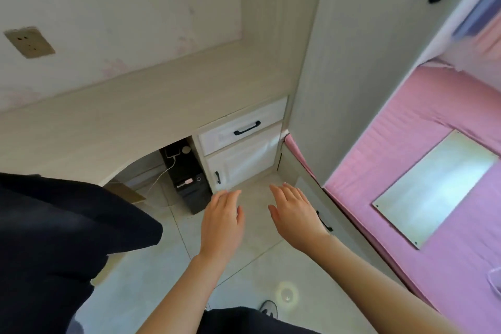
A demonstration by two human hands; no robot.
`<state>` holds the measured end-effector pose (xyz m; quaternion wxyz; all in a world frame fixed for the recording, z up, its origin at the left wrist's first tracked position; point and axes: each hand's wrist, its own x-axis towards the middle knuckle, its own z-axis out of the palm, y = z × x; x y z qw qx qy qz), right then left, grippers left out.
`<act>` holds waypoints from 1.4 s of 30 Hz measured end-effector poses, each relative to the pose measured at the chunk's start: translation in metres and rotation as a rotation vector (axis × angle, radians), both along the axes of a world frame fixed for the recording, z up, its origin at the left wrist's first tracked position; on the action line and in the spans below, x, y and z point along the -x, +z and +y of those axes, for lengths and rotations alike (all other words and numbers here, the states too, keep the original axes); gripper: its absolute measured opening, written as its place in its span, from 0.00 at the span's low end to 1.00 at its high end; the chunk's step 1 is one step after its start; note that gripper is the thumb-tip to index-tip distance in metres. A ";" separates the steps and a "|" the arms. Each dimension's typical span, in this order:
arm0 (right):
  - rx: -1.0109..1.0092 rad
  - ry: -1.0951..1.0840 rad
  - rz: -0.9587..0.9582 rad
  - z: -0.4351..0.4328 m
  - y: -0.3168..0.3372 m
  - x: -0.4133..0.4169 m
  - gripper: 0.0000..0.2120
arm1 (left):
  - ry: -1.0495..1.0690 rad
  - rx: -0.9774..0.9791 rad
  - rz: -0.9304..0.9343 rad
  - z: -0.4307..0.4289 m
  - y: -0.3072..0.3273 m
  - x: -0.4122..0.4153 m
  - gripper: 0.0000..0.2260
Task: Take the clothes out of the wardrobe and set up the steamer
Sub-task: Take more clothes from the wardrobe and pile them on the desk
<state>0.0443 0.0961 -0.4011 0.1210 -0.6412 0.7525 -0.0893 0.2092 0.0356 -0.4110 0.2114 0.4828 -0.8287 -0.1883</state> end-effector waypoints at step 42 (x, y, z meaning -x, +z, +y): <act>-0.102 -1.059 0.116 0.207 -0.054 0.390 0.26 | -1.139 0.062 -0.284 0.070 -0.054 0.523 0.23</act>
